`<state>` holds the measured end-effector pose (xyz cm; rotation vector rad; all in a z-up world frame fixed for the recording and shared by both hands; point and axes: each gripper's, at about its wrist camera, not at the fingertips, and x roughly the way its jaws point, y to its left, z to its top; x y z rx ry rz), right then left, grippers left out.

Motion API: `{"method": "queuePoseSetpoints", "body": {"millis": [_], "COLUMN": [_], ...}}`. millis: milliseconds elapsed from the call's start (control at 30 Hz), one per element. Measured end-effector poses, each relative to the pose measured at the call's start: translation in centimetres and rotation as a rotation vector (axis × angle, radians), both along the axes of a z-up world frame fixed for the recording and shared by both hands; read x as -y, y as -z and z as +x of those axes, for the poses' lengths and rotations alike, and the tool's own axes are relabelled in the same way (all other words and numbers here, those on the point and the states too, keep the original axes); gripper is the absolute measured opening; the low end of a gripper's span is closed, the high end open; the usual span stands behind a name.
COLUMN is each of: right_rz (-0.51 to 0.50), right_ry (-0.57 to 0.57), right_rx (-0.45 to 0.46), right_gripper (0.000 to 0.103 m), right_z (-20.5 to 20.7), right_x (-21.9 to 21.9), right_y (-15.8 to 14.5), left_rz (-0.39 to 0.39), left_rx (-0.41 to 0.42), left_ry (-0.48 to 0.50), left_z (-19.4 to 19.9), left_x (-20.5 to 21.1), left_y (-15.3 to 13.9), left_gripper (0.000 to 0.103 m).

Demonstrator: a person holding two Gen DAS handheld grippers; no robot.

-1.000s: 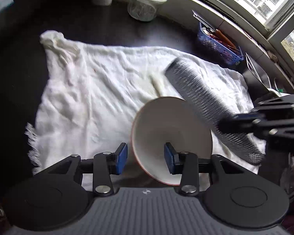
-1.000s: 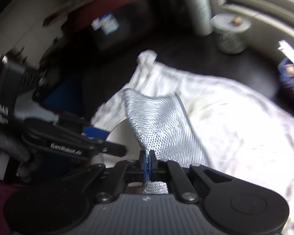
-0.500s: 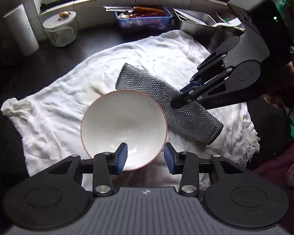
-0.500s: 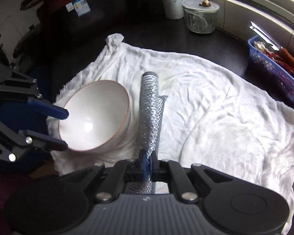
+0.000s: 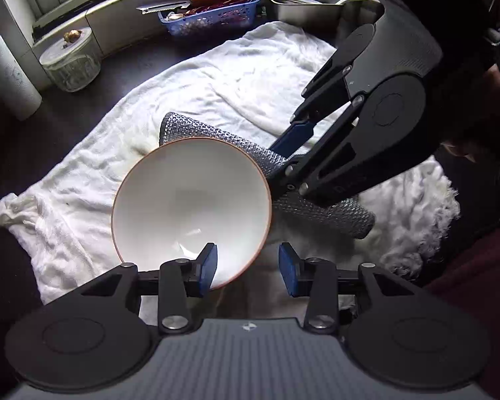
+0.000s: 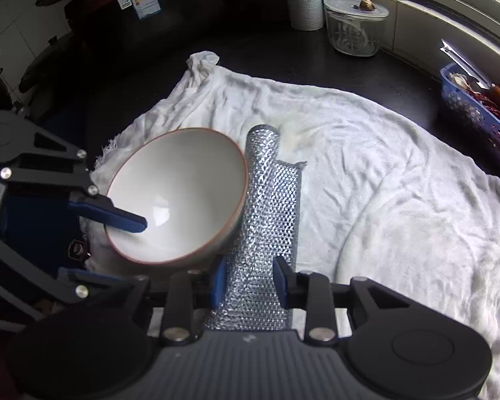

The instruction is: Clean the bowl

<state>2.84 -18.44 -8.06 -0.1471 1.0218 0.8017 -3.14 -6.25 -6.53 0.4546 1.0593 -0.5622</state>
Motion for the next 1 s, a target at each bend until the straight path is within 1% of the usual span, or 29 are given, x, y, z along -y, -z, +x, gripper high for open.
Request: {"method": "queuePoseSetpoints", "body": {"millis": [67, 100, 133, 167, 233, 300, 333, 400, 433, 467, 533, 600, 633, 733, 800, 833, 900, 933, 967, 1000], "right_rz": [-0.004, -0.002, 0.011, 0.031, 0.062, 0.121, 0.12, 0.079, 0.059, 0.038, -0.003, -0.044, -0.065, -0.128, -0.17, -0.191, -0.274, -0.291, -0.29, -0.29], "right_ry": [-0.009, -0.014, -0.02, -0.026, -0.019, 0.007, -0.006, -0.066, -0.096, -0.126, -0.186, -0.245, -0.275, -0.364, -0.423, -0.453, -0.585, -0.627, -0.648, -0.67], "right_rx": [0.01, 0.015, 0.007, -0.009, -0.036, -0.083, -0.061, 0.039, 0.089, 0.139, 0.238, 0.338, 0.388, 0.537, 0.637, 0.686, 0.72, 0.72, 0.715, 0.71], "right_gripper": [0.029, 0.025, 0.012, 0.007, 0.007, 0.006, 0.006, 0.005, 0.005, 0.005, 0.005, 0.005, 0.005, 0.005, 0.005, 0.005, 0.005, 0.005, 0.005, 0.005], "right_z": [-0.3, -0.4, -0.5, -0.6, -0.5, 0.0, -0.2, -0.8, -1.1, -1.5, -2.1, -2.7, -3.1, -4.0, -4.7, -5.0, -5.8, -6.0, -6.1, -6.2], "right_x": [-0.3, -0.5, -0.6, -0.6, -0.2, 0.8, 0.9, 0.5, 0.3, 0.1, -0.3, -0.7, -0.9, -1.5, -1.9, -2.1, -2.8, -2.9, -2.9, -2.8], "right_y": [0.3, 0.6, 0.7, 0.9, 0.8, 0.6, 0.3, -0.5, -0.8, -1.2, -1.9, -2.7, -3.0, -4.2, -4.9, -5.3, -4.1, -3.9, -3.9, -3.9], "left_rz": [0.011, 0.001, -0.019, -0.038, -0.065, -0.091, -0.105, -0.111, -0.126, -0.159, -0.228, -0.265, -0.282, -0.318, -0.314, -0.319, -0.365, -0.401, -0.437, -0.464], "left_rx": [0.009, 0.003, -0.006, -0.016, -0.027, -0.037, -0.042, -0.038, -0.04, -0.044, -0.058, -0.054, -0.043, -0.037, -0.026, -0.006, 0.052, 0.076, 0.1, 0.115], "left_ry": [-0.005, -0.013, -0.023, -0.034, -0.057, -0.075, -0.064, -0.018, -0.017, -0.032, -0.083, -0.13, -0.172, -0.273, -0.345, -0.399, -0.522, -0.56, -0.583, -0.578], "left_z": [0.1, 0.3, 0.4, 0.5, 0.9, 1.1, 0.9, 0.2, 0.1, 0.0, 0.4, 0.8, 1.2, 1.9, 2.1, 2.2, 2.2, 2.1, 2.1, 2.3], "left_x": [0.0, -0.1, -0.2, -0.3, -0.3, -0.2, -0.3, -0.3, -0.6, -1.3, -2.7, -3.8, -4.5, -6.5, -7.7, -8.5, -10.5, -11.3, -11.9, -12.1], "left_y": [0.2, 0.2, 0.2, 0.2, 0.4, 0.4, 0.0, -1.2, -1.8, -2.6, -3.7, -4.3, -4.7, -5.1, -5.1, -5.5, -6.8, -7.5, -8.4, -9.0], "left_gripper": [0.027, 0.02, 0.02, 0.019, 0.019, 0.019, 0.021, 0.021, 0.021, 0.021, 0.021, 0.021, 0.021, 0.022, 0.022, 0.022, 0.021, 0.021, 0.021, 0.021]}}
